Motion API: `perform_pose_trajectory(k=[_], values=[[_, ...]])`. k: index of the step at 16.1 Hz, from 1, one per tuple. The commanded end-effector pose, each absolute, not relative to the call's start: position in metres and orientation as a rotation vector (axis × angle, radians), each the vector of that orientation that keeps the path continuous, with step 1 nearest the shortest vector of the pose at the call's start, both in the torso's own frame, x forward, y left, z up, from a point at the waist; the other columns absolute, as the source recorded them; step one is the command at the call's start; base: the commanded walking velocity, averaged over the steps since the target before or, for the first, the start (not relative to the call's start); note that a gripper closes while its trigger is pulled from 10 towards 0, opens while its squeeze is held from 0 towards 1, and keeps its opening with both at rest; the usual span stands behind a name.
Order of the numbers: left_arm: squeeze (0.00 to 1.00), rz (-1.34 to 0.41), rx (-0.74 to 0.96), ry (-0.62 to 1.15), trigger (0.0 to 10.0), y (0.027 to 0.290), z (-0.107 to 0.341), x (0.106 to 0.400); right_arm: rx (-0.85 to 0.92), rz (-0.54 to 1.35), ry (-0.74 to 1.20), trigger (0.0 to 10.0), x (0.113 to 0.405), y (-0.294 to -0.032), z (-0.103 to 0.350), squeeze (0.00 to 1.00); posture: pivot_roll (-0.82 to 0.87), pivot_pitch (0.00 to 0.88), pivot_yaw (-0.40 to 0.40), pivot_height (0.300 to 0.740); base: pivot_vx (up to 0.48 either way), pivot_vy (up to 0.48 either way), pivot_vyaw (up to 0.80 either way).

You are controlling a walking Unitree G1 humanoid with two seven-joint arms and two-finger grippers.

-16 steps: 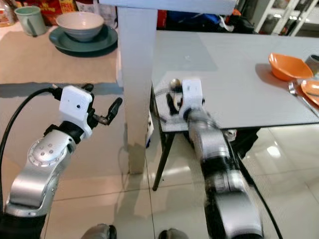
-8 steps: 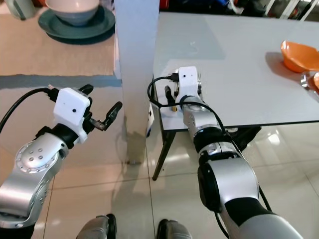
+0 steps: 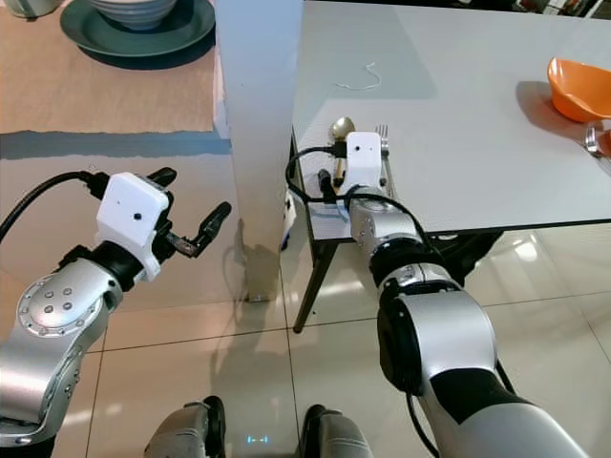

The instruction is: Setting the table

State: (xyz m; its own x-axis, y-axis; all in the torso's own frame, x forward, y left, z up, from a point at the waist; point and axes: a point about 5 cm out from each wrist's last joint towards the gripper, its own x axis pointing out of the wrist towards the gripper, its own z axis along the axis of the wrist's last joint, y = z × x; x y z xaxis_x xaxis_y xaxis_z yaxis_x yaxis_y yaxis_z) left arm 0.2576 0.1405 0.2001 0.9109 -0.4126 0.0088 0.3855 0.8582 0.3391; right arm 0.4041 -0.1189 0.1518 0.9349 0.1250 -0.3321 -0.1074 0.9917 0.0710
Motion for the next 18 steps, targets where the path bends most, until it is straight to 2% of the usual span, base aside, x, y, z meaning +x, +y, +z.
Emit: perform_pose_trajectory(k=[1,18], values=[[0.00,-0.446,0.342,-0.084,10.0,0.136,0.201,0.254,0.072,0.115,0.401,0.0,0.401,-0.124,0.143,0.00,0.16,0.231,-0.086,0.740,0.000,0.000,0.00],[0.00,-0.461,0.336,-0.097,10.0,0.131,0.204,0.258,0.004,0.087,0.438,0.0,0.400,-0.141,0.140,0.00,0.15,0.211,-0.080,0.740,0.000,0.000,0.00]])
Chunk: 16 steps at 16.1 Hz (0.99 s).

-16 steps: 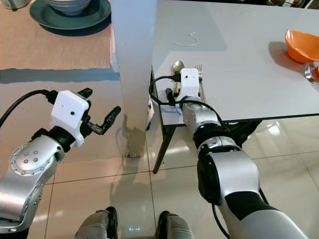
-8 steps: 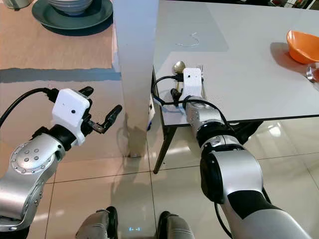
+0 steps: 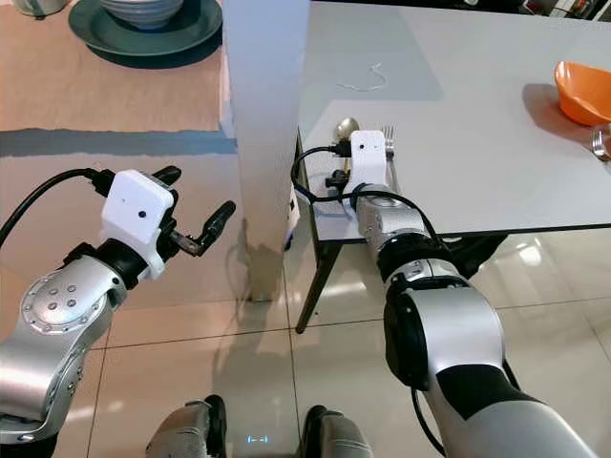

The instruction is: Setting the table

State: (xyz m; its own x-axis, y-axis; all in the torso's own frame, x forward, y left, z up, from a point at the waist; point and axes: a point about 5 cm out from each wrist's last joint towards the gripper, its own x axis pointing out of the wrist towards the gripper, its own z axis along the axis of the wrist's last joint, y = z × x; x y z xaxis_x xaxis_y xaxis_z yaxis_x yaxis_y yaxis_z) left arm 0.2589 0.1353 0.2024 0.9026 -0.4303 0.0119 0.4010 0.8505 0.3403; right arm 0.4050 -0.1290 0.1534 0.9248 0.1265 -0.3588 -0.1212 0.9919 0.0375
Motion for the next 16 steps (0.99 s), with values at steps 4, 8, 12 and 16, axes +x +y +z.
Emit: perform_pose_trajectory(k=[4,8,12,16], values=[[0.00,-0.465,0.335,-0.101,10.0,0.131,0.204,0.259,0.003,0.065,0.438,0.0,0.400,-0.151,0.140,0.00,0.15,0.208,-0.078,0.740,0.000,0.000,0.00],[0.00,-0.472,0.330,-0.107,10.0,0.129,0.205,0.260,-0.005,0.053,0.437,0.0,0.400,-0.163,0.141,0.00,0.14,0.195,-0.076,0.740,0.000,0.000,0.00],[0.00,-0.479,0.329,-0.109,10.0,0.127,0.204,0.261,-0.008,0.059,0.439,0.0,0.398,-0.166,0.139,0.00,0.13,0.185,-0.076,0.740,0.000,0.000,0.00],[0.00,-0.475,0.328,-0.118,10.0,0.127,0.205,0.262,-0.033,0.086,0.459,0.0,0.393,-0.172,0.130,0.00,0.13,0.175,-0.073,0.740,0.000,0.000,0.00]])
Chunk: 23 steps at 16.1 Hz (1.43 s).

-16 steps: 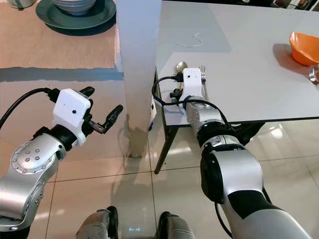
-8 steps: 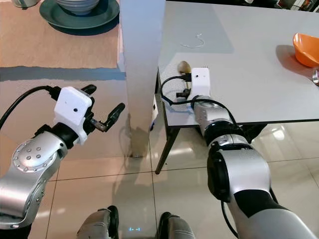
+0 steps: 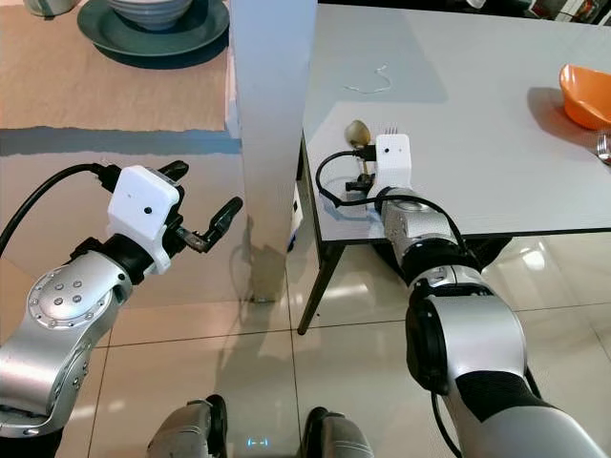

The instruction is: Setting the table

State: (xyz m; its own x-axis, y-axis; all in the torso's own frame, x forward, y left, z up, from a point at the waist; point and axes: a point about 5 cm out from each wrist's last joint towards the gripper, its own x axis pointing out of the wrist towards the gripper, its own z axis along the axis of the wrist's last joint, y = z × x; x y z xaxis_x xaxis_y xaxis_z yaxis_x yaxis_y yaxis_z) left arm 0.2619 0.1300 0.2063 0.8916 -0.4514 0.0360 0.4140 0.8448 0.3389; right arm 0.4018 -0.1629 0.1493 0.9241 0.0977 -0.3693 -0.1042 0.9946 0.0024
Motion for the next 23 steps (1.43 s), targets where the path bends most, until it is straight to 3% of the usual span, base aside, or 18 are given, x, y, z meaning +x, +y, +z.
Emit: perform_pose_trajectory(k=[1,6,11,16,17,18,19,20,23], values=[[0.00,-0.475,0.329,-0.118,10.0,0.127,0.205,0.262,-0.033,0.085,0.460,0.0,0.393,-0.173,0.129,0.00,0.13,0.175,-0.073,0.740,0.000,0.000,0.00],[0.00,-0.508,0.300,-0.142,10.0,0.122,0.209,0.261,-0.022,0.081,0.451,0.0,0.392,-0.177,0.131,0.00,0.13,0.172,-0.076,0.740,0.000,0.000,0.00],[0.00,-0.818,0.178,-0.120,10.0,0.097,0.207,0.236,0.000,0.088,0.463,0.0,0.385,-0.180,0.124,0.00,0.12,0.173,-0.068,0.740,0.000,0.000,0.00],[0.00,-0.872,0.237,-0.070,10.0,0.105,0.202,0.232,0.002,0.101,0.459,0.0,0.384,-0.175,0.127,0.00,0.12,0.172,-0.070,0.740,0.000,0.000,0.00],[0.00,-0.870,0.238,-0.072,10.0,0.105,0.202,0.232,-0.043,0.121,0.440,0.7,0.385,-0.175,0.129,0.00,0.12,0.172,-0.070,0.740,0.000,0.000,0.00],[0.00,-0.870,0.238,-0.073,10.0,0.104,0.202,0.232,-0.070,0.111,0.436,10.0,0.384,-0.177,0.128,0.00,0.12,0.170,-0.070,0.740,0.000,0.000,0.00],[0.00,-0.871,0.239,-0.073,10.0,0.104,0.202,0.232,-0.083,0.110,0.430,10.0,0.384,-0.178,0.128,0.19,0.12,0.171,-0.069,0.740,0.000,0.000,0.00],[0.00,-0.873,0.239,-0.073,10.0,0.104,0.202,0.232,-0.087,0.106,0.423,10.0,0.384,-0.180,0.129,1.00,0.12,0.170,-0.069,0.740,0.000,0.000,0.00],[0.00,-0.873,0.238,-0.077,10.0,0.103,0.203,0.232,-0.091,0.092,0.414,10.0,0.384,-0.184,0.131,1.00,0.12,0.170,-0.068,0.740,0.000,0.000,0.00]])
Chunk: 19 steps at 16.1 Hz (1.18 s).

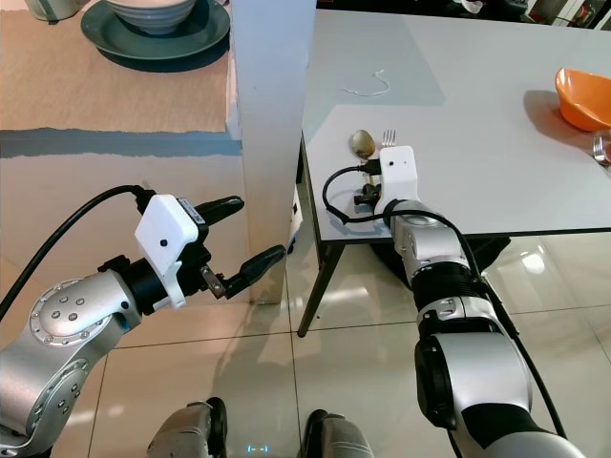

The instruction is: Setting the table

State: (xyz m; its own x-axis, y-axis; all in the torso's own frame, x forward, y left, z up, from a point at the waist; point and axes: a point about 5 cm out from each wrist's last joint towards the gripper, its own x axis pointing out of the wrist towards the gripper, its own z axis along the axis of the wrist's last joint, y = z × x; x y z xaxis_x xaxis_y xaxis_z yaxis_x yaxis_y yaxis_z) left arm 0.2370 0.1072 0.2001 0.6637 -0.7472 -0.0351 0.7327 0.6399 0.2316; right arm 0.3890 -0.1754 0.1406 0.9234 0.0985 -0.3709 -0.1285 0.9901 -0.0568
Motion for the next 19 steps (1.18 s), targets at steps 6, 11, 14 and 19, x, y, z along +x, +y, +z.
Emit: perform_pose_trajectory(k=[6,11,14,19], values=[[0.00,-0.806,0.248,-0.116,10.0,0.107,0.208,0.239,-0.094,0.119,0.302,10.0,0.388,-0.182,0.144,0.60,0.13,0.156,-0.064,0.740,0.000,0.000,0.00],[0.00,-0.536,0.170,-0.189,10.0,0.122,0.218,0.255,-0.170,0.157,-0.084,10.0,0.357,-0.184,0.198,0.00,0.12,0.124,-0.070,0.740,0.000,0.000,0.00],[0.00,-0.466,0.191,-0.153,10.0,0.125,0.204,0.263,-0.156,0.052,-0.184,10.0,0.306,-0.190,0.200,0.00,0.08,0.102,-0.051,0.740,0.000,0.464,0.00],[0.00,-0.313,0.144,-0.118,10.0,0.120,0.192,0.280,-0.070,0.062,-0.146,10.0,0.272,-0.147,0.173,0.00,0.08,0.067,-0.055,0.740,0.000,0.480,0.00]])
